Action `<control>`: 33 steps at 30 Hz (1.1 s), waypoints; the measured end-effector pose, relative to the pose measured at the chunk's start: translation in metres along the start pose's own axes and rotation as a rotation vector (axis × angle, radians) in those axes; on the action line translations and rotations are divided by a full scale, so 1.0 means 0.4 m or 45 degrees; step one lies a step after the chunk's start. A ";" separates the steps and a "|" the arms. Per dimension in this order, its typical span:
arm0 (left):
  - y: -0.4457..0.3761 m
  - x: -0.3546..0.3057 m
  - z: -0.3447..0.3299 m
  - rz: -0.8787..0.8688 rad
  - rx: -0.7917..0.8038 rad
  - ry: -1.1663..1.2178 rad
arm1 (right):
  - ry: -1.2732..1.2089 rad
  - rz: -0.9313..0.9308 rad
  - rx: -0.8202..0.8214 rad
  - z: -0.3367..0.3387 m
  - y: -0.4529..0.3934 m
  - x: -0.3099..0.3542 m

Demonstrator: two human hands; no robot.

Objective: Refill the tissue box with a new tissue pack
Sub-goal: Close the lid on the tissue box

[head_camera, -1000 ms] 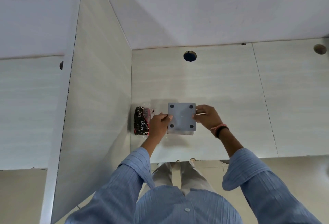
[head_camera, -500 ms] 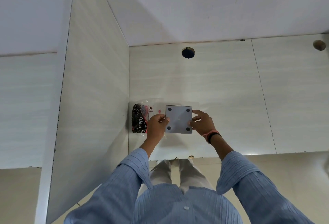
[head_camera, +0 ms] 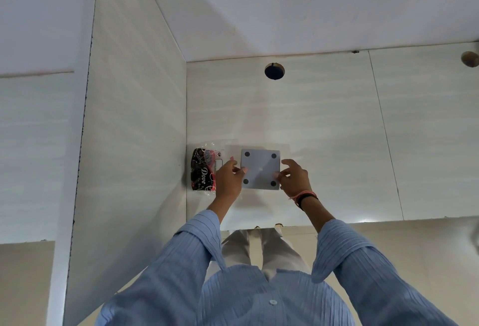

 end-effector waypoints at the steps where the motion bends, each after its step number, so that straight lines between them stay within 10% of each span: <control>1: -0.007 0.004 -0.003 0.030 0.010 -0.026 | 0.010 -0.006 0.014 -0.005 -0.001 -0.002; 11: -0.040 -0.028 -0.020 0.053 0.149 -0.164 | -0.067 -0.112 0.167 -0.005 -0.032 0.024; 23: -0.036 -0.102 -0.047 0.280 0.344 0.783 | -0.974 -0.111 -0.166 0.110 -0.101 0.070; 33: -0.092 -0.052 -0.097 0.128 0.313 0.408 | -0.731 0.058 -0.145 0.083 -0.128 0.034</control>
Point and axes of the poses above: each hand's wrist, its own y-axis away from the middle knuckle, its own z-axis out of the back of the hand, x = y × z, the point moved 8 cm from there along -y, towards the middle knuckle, and after that the axes turned 5 degrees about z, right-handed, at the moved point
